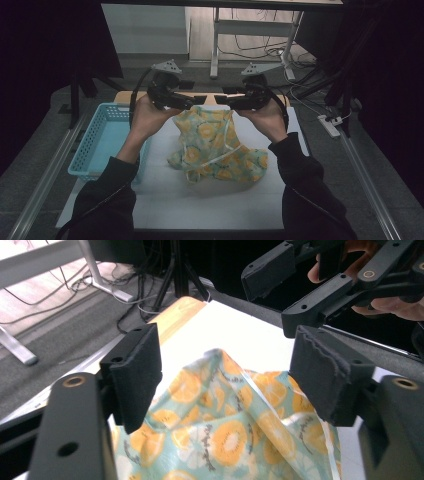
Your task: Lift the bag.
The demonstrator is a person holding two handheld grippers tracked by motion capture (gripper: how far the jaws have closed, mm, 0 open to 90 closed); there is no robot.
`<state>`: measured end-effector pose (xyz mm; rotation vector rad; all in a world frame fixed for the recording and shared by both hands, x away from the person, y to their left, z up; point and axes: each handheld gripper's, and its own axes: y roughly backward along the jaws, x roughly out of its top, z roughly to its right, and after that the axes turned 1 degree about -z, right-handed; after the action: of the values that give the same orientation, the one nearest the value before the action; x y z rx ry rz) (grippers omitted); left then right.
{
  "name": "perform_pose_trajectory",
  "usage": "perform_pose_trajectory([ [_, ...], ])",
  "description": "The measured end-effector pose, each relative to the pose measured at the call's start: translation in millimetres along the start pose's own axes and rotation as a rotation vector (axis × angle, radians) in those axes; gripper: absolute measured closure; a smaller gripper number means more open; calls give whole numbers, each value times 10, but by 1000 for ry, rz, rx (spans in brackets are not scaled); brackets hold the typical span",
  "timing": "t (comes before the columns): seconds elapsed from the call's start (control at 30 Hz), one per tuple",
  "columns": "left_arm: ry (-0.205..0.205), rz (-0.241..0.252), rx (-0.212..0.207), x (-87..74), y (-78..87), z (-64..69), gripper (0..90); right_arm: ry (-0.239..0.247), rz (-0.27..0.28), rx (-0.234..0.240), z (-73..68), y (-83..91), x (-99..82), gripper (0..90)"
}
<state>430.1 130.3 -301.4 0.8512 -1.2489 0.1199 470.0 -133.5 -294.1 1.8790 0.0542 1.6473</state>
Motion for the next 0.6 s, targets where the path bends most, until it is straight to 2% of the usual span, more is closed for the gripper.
perform_pose_trajectory([
  [0.23,11,-32,7,-189,-37,24,166,-21,-12,10,-7,-47,-165,397],
  [0.43,36,-45,2,-381,-40,21,129,-17,-2,12,-69,-48,-297,331],
  [0.6,62,-53,-3,-555,-24,20,106,-35,5,13,-56,-38,-426,285],
])
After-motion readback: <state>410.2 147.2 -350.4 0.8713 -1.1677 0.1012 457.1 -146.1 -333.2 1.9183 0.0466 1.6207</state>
